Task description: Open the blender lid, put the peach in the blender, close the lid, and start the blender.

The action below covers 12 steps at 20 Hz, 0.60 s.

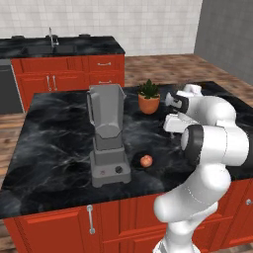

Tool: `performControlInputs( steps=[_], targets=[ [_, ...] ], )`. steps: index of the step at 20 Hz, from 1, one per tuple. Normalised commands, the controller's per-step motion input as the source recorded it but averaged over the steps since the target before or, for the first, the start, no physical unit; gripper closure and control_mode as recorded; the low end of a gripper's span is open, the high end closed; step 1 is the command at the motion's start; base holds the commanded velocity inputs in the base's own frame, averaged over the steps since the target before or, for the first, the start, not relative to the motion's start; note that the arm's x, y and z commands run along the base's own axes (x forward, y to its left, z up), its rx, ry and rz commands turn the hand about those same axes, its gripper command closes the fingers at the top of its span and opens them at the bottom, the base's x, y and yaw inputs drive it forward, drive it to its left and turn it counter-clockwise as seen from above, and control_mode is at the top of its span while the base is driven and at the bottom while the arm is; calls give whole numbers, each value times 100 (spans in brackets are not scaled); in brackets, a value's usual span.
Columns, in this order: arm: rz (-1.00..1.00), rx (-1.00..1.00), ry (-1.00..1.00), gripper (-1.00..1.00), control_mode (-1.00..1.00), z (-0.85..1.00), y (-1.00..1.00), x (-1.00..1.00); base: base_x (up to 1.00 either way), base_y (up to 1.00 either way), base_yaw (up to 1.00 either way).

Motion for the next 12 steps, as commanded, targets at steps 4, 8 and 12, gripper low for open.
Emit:
performControlInputs(
  steps=[4,8,12],
  targets=[
    [0,-4,0,100,-100,-76,0,8,0,0,0],
    [0,-7,-10,100,-100,-89,14,18,0,0,0],
    [0,-1,-20,100,-100,-67,25,0,0,0,0]
  ],
)
